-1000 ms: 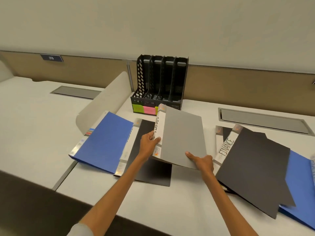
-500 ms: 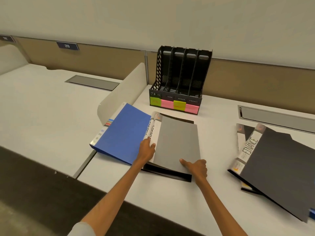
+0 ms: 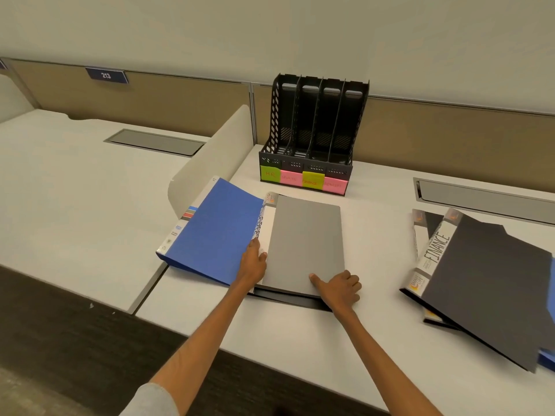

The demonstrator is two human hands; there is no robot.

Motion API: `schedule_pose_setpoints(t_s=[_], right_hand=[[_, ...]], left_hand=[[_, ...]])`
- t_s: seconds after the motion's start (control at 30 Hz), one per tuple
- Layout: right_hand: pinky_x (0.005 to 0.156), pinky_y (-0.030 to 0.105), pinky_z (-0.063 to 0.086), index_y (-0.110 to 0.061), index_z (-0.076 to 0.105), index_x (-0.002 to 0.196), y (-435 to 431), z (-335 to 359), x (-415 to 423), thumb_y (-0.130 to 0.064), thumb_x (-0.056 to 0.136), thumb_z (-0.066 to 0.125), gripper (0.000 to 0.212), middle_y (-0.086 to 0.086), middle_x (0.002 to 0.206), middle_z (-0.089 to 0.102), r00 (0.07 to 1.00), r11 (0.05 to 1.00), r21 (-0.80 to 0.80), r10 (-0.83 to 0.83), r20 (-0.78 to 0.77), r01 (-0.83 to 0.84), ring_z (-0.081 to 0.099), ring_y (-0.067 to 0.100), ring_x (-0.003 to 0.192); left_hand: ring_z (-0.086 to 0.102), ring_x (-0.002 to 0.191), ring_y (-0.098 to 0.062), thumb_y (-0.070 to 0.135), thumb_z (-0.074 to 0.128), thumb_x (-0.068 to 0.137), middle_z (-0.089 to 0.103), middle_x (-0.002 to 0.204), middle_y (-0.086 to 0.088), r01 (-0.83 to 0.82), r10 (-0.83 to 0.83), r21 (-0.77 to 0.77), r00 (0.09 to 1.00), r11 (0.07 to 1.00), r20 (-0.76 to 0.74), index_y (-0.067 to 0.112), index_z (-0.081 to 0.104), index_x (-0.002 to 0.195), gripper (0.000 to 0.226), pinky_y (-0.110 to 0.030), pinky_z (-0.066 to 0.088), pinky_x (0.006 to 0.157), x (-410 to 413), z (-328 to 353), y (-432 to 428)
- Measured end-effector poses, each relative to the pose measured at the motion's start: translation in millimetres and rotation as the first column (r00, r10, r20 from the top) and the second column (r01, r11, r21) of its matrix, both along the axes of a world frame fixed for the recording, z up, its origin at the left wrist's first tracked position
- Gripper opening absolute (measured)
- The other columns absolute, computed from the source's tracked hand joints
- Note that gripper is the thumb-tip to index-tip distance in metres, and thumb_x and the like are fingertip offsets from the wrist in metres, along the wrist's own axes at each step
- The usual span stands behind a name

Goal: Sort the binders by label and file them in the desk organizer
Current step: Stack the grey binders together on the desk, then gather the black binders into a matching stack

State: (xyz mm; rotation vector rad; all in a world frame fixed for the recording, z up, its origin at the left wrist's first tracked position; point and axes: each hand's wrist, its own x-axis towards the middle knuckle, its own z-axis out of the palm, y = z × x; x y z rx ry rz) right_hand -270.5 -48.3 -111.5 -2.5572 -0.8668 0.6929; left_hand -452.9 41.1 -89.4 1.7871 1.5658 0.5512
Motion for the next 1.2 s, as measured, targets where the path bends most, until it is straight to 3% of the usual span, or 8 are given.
schedule_pose_setpoints(t_s=[0.27, 0.6, 0.73, 0.87, 0.97, 1.1, 1.2], right_hand=[[0.094, 0.042, 0.040, -0.005, 0.035, 0.131, -5.0, -6.0, -4.7, -0.071, 0.071, 0.064, 0.094, 0.012, 0.131, 0.037, 0.992, 0.996, 0.009, 0.089, 0.087, -0.090, 0.034, 0.031, 0.123], [0.095, 0.043, 0.037, -0.011, 0.035, 0.135, -4.3, -1.5, 0.8, -0.066, 0.072, 0.066, 0.089, 0.009, 0.131, 0.034, 0.987, 0.986, 0.029, 0.161, 0.030, -0.162, 0.031, 0.029, 0.126], [0.098, 0.044, 0.038, -0.011, 0.038, 0.136, -6.0, 2.1, 7.4, -0.062, 0.077, 0.064, 0.083, 0.009, 0.132, 0.036, 0.990, 0.983, 0.114, 0.143, -0.004, -0.141, 0.032, 0.029, 0.127], [0.099, 0.044, 0.039, -0.012, 0.040, 0.138, -9.3, 9.3, 20.3, -0.058, 0.080, 0.065, 0.077, 0.009, 0.135, 0.038, 0.994, 0.974, 0.203, 0.107, -0.007, -0.103, 0.034, 0.028, 0.129], [0.097, 0.045, 0.041, -0.013, 0.043, 0.136, -15.0, 14.7, 37.4, -0.052, 0.083, 0.064, 0.069, 0.010, 0.135, 0.041, 0.998, 0.969, 0.238, 0.068, 0.012, -0.069, 0.036, 0.028, 0.128], [0.098, 0.043, 0.042, -0.013, 0.049, 0.131, -28.5, 23.1, 69.4, -0.041, 0.086, 0.064, 0.054, 0.010, 0.132, 0.046, 0.999, 0.938, 0.348, -0.023, 0.042, 0.007, 0.041, 0.028, 0.126], [0.095, 0.041, 0.044, -0.013, 0.054, 0.124, -45.2, 29.5, 100.0, -0.035, 0.087, 0.064, 0.044, 0.010, 0.127, 0.050, 0.989, 0.902, 0.427, -0.118, 0.094, 0.067, 0.044, 0.027, 0.121]], left_hand=[[0.043, 0.132, -0.031, 0.010, 0.046, 0.101, 0.043, 0.145, -0.016, -0.032, 0.032, 0.001, 0.999, 0.999, 0.038, 0.001, 0.035, 0.142, 0.044, -0.039, 0.037, 0.108, -2.5, 2.5, 5.8], [0.042, 0.133, -0.031, 0.006, 0.045, 0.100, 0.042, 0.146, -0.016, -0.059, 0.057, 0.036, 0.997, 0.998, 0.055, 0.002, 0.032, 0.145, 0.047, -0.039, 0.036, 0.109, 1.1, 2.2, 3.9], [0.036, 0.137, -0.028, 0.006, 0.048, 0.098, 0.040, 0.150, -0.011, -0.104, 0.095, 0.110, 0.992, 0.988, 0.089, 0.007, 0.031, 0.148, 0.053, -0.038, 0.032, 0.112, 10.3, 5.5, -2.7], [0.043, 0.132, -0.027, 0.010, 0.050, 0.098, 0.048, 0.144, -0.009, -0.083, 0.061, 0.184, 0.991, 0.979, 0.120, 0.013, 0.044, 0.140, 0.043, -0.041, 0.037, 0.109, 33.9, 10.5, -9.3], [0.056, 0.120, -0.024, 0.012, 0.053, 0.097, 0.059, 0.133, -0.009, -0.048, 0.016, 0.193, 0.986, 0.980, 0.166, 0.012, 0.051, 0.133, 0.036, -0.038, 0.045, 0.103, 57.1, 15.0, -16.5], [0.068, 0.085, -0.019, 0.016, 0.057, 0.095, 0.072, 0.096, -0.009, 0.033, -0.068, 0.179, 0.979, 0.983, 0.192, 0.012, 0.059, 0.123, 0.028, -0.030, 0.056, 0.082, 93.0, 21.8, -27.9], [0.068, 0.082, -0.017, 0.019, 0.059, 0.092, 0.072, 0.090, -0.005, 0.082, -0.108, 0.137, 0.974, 0.987, 0.199, 0.012, 0.062, 0.118, 0.027, -0.027, 0.055, 0.075, 126.0, 23.9, -38.3]])
